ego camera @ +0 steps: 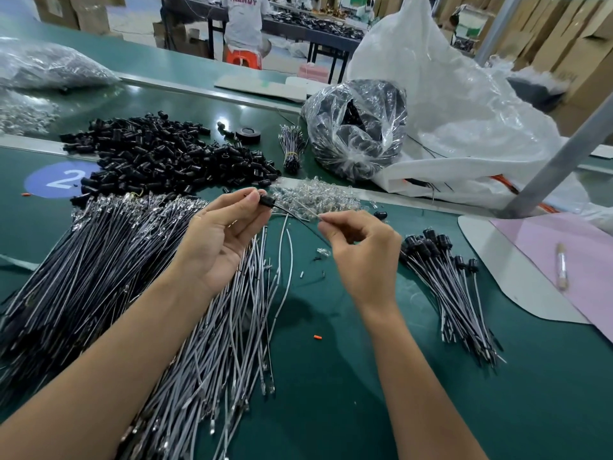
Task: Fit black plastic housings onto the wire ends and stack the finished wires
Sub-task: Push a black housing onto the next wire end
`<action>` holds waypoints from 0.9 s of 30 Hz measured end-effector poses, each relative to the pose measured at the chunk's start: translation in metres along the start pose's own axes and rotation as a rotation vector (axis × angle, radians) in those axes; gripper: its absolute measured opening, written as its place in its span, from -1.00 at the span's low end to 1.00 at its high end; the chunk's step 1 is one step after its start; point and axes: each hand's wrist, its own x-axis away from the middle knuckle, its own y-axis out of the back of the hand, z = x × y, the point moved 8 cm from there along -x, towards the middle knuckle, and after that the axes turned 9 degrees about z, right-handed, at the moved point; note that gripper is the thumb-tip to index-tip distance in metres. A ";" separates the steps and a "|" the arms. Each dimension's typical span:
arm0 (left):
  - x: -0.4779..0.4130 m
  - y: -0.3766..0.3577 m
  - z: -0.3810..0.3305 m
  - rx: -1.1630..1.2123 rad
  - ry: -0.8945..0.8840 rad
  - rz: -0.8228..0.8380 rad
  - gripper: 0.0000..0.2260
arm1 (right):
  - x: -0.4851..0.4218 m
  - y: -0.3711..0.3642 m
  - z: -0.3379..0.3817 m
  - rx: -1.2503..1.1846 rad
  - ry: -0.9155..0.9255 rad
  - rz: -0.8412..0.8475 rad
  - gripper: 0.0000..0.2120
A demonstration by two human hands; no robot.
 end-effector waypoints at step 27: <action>0.000 -0.009 0.001 -0.095 -0.029 0.069 -0.89 | 0.004 -0.013 0.014 0.188 0.134 0.066 -0.98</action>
